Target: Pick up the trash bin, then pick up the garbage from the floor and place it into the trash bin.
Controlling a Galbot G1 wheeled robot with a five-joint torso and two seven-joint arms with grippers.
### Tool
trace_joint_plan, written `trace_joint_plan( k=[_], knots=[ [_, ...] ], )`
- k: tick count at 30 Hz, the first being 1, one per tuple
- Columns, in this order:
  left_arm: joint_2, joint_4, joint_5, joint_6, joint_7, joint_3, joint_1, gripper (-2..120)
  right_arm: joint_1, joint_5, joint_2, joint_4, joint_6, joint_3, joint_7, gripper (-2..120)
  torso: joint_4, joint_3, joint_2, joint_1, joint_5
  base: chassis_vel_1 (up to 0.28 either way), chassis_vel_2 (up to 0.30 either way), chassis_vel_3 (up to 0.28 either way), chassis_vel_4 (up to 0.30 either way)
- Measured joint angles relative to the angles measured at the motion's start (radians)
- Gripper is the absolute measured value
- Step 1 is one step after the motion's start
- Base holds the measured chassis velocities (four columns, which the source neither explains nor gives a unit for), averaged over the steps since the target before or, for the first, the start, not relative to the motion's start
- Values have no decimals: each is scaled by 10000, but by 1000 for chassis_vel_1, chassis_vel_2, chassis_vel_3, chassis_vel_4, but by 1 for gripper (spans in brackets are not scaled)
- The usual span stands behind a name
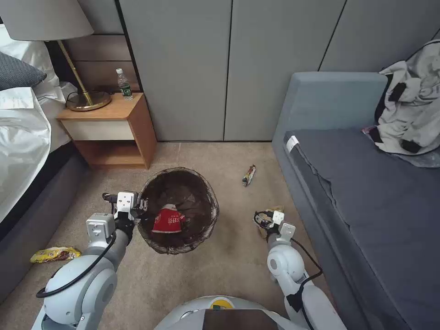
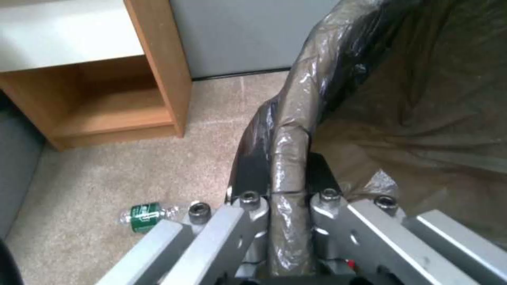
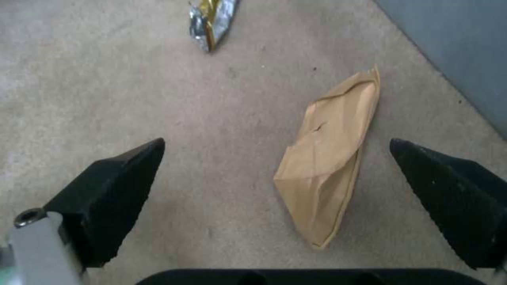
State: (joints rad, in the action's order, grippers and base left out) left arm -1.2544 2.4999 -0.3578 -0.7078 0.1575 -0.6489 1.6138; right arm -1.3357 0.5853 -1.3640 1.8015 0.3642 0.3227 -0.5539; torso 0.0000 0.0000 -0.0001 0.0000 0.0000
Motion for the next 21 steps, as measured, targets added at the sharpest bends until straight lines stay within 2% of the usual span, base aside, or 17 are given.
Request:
trace_joint_plan(
  k=[21],
  knots=[
    [-23,0,38,7,-27,14,-102,3,2441,158,-452,-3750,-477,-103,333,100,0,1,0,0,0,0,0,0,0]
  ],
)
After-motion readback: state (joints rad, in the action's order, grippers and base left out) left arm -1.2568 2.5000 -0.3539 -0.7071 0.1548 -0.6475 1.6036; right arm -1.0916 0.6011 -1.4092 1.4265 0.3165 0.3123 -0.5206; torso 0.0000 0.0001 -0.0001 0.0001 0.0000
